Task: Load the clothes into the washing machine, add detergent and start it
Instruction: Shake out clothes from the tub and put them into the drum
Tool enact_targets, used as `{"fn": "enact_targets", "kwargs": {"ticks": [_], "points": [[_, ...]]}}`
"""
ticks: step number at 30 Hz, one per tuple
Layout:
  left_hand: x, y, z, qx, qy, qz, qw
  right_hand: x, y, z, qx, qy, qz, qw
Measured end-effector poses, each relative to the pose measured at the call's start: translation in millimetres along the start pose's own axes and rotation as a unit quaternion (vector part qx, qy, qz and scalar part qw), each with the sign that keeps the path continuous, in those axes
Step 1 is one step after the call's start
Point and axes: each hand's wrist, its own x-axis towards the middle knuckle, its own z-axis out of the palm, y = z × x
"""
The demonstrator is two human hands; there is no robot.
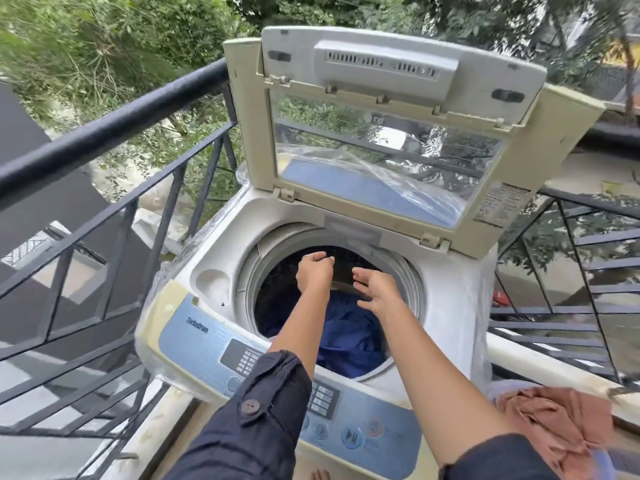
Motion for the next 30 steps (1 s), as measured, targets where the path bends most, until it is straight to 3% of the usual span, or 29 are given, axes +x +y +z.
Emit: {"fn": "enact_targets", "kwargs": {"ticks": [15,21,30], "points": [[-83.0,2.6,94.6,-0.064,-0.008,0.063,0.996,-38.8,-24.1,-104.8,0.075,0.020,-0.093,0.993],[-145.1,-8.2,154.0,-0.053,-0.021,0.106,0.993,-56.6,-25.1,-186.0,0.100,0.035,-0.130,0.986],[-223.2,-59.8,275.3,0.000,-0.057,0.096,0.994,-70.0,-2.8,-340.5,0.117,0.094,-0.142,0.978]]}}
